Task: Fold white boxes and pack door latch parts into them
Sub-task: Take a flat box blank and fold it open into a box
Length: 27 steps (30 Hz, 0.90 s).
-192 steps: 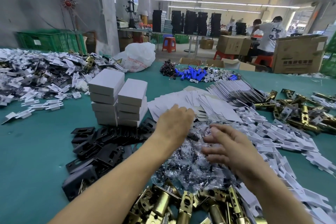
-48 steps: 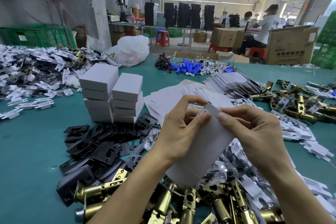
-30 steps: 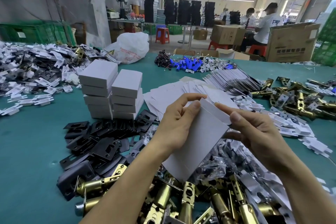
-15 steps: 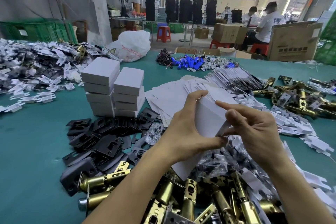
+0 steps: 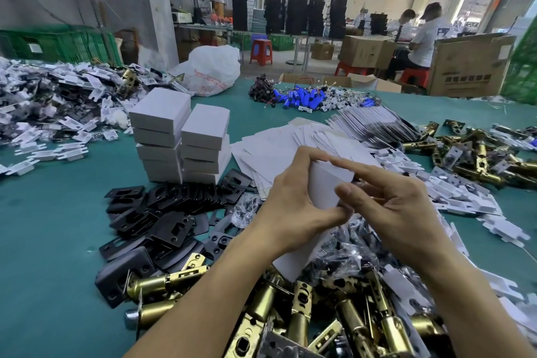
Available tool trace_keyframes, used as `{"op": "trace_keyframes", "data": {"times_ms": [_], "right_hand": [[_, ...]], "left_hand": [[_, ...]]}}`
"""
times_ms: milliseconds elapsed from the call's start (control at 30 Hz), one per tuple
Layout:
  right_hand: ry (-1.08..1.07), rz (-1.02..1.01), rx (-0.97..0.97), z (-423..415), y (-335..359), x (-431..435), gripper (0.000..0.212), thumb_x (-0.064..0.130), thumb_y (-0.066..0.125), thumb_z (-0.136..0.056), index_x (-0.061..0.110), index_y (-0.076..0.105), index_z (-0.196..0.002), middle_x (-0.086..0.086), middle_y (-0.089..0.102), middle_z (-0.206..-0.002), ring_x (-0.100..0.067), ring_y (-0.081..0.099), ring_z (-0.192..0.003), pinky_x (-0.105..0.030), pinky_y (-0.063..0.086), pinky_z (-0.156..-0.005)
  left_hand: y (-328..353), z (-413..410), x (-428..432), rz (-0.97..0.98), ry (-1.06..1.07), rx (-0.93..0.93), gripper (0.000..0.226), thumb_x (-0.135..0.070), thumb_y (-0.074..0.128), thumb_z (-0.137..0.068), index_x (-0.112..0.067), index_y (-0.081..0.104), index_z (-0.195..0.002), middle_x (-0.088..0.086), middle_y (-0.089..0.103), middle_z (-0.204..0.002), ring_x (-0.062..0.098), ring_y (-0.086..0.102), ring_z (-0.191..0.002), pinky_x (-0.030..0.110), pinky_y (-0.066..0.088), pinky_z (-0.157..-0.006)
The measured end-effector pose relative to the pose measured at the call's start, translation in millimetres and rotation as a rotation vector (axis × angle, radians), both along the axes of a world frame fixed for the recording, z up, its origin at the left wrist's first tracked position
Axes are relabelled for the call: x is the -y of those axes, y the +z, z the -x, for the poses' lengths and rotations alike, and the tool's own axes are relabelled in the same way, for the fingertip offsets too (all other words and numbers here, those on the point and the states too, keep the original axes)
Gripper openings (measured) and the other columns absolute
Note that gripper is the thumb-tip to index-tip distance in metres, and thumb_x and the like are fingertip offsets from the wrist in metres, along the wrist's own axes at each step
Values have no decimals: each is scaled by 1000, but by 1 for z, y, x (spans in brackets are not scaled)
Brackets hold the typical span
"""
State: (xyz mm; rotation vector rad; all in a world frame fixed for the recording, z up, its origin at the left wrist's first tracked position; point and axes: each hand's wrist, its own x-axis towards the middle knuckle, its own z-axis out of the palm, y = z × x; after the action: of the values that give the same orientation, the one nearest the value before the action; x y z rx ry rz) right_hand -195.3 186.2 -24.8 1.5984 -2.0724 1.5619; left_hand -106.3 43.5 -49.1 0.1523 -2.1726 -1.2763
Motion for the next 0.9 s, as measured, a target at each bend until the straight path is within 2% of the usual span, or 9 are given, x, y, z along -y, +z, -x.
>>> {"op": "trace_keyframes", "data": {"times_ms": [100,200,300,400,533,633,733,800,900], "right_hand": [[-51,63,14,-3,-5,5,36,44,73,-83,51,62,-116,8,72,-81,-7,71,-76,-34,59,-67],[-63,209,119,-6,-9,8,34,37,75,-74,35,69,-107,-3,74,-88,-15,73,-74,-47,60,-62],[-10,263,202,-5,-12,7,29,28,74,-77,24,71,-106,-3,76,-91,-20,74,-75,-42,62,-61],[64,244,260,0,-11,5,23,16,60,-88,20,70,-109,6,75,-101,-16,72,-88,-34,62,-66],[40,186,90,-3,-10,8,17,21,63,-88,26,69,-103,6,71,-109,-6,68,-102,-21,57,-78],[57,173,144,-6,-9,9,21,23,70,-83,26,70,-104,2,69,-115,-7,68,-101,-22,59,-72],[40,178,269,-8,-8,10,24,24,71,-77,25,73,-101,0,71,-113,-16,71,-98,-29,60,-75],[72,152,399,-11,-7,11,29,26,72,-75,24,74,-104,-7,75,-101,-26,74,-82,-38,62,-72],[84,133,458,-15,-8,16,33,21,72,-75,20,72,-109,-14,74,-88,-26,74,-71,-36,62,-67]], "left_hand": [[-1,1,0,36,13,2,53,-34,81,-82,-36,44,-121,-3,62,-109,13,63,-91,29,55,-74],[0,1,0,58,0,38,60,-36,78,-83,-42,40,-130,1,59,-117,20,62,-99,42,55,-84],[1,0,0,92,4,18,56,-42,75,-80,-44,41,-125,-2,56,-117,16,59,-98,35,54,-81],[1,1,0,90,16,23,56,-43,70,-72,-47,41,-119,-6,54,-114,10,58,-93,29,53,-74],[-1,3,0,100,22,2,49,-57,68,-73,-51,42,-114,-6,57,-113,12,61,-95,37,57,-76],[-3,3,2,97,54,-36,45,-64,65,-75,-48,46,-112,-7,59,-114,10,62,-97,36,57,-76],[-2,3,4,146,109,-63,45,-63,65,-76,-45,48,-113,-8,59,-114,7,61,-98,35,56,-75],[-1,1,5,197,169,-79,46,-59,65,-75,-42,49,-116,-8,57,-111,7,59,-94,34,56,-70],[0,-1,6,231,248,-104,51,-51,68,-73,-37,51,-119,-7,52,-111,10,56,-91,31,55,-64]]}}
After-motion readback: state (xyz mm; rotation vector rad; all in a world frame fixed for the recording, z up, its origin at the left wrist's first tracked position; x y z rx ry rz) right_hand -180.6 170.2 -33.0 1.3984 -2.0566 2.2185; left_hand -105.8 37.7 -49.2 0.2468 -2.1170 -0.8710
